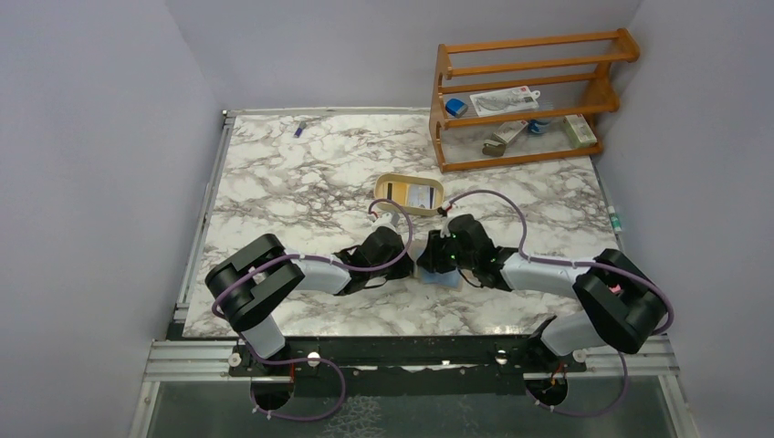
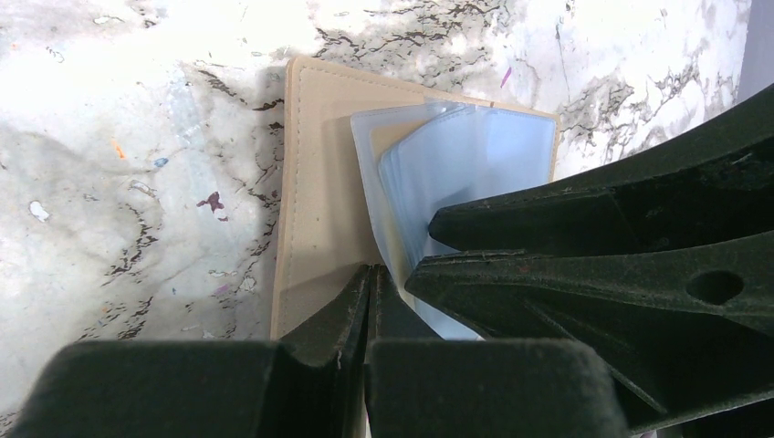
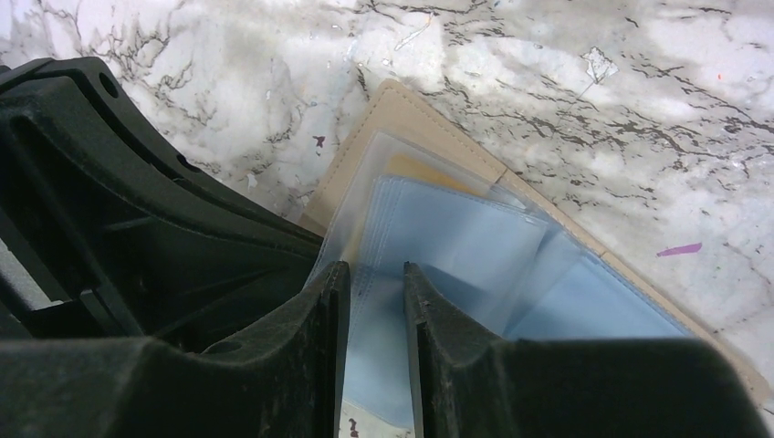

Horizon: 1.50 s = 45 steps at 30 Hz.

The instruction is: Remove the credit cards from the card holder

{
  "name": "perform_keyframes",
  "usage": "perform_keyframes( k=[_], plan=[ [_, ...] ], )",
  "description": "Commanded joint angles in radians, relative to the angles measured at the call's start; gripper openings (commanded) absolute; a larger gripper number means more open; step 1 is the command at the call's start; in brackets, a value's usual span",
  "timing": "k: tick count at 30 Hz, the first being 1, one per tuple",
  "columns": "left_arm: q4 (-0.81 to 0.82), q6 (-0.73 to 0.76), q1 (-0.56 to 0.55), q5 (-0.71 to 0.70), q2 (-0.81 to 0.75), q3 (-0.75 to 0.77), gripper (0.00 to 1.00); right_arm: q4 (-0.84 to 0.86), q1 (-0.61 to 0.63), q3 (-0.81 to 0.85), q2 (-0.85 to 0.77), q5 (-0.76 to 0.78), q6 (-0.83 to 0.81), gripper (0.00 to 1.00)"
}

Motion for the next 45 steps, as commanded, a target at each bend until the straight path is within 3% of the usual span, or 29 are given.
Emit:
perform_keyframes(
  k=[1, 6, 15, 21, 27, 34, 41, 43, 45],
  plan=[
    [-0.163, 0.034, -0.006, -0.029, 0.029, -0.049, 0.0, -0.099, 0.006, -0.033, -0.008, 0.036, 0.002, 0.33],
    [-0.164, 0.034, -0.004, -0.029, 0.03, -0.051, 0.0, -0.223, 0.006, 0.004, -0.041, 0.085, 0.003, 0.33],
    [-0.153, 0.034, -0.003, -0.025, 0.03, -0.057, 0.0, -0.552, 0.006, 0.149, -0.032, 0.306, 0.068, 0.35],
    [-0.145, 0.035, -0.002, -0.023, 0.025, -0.068, 0.0, -0.722, 0.006, 0.195, -0.002, 0.444, 0.171, 0.45],
    [-0.131, 0.039, 0.0, -0.015, 0.023, -0.082, 0.0, -0.831, 0.004, 0.23, 0.008, 0.503, 0.237, 0.5],
    [-0.126, 0.045, 0.003, -0.022, 0.002, -0.102, 0.0, -0.876, -0.05, 0.241, -0.05, 0.503, 0.266, 0.52],
    [-0.126, 0.046, 0.006, -0.029, -0.014, -0.114, 0.0, -0.998, -0.055, 0.314, -0.217, 0.657, 0.35, 0.52],
    [-0.12, 0.047, 0.006, -0.029, -0.014, -0.113, 0.0, -0.916, -0.055, 0.303, -0.278, 0.593, 0.277, 0.52],
    [-0.118, 0.048, 0.006, -0.028, -0.007, -0.111, 0.0, -0.746, -0.055, 0.256, -0.341, 0.426, 0.136, 0.53]
  ],
)
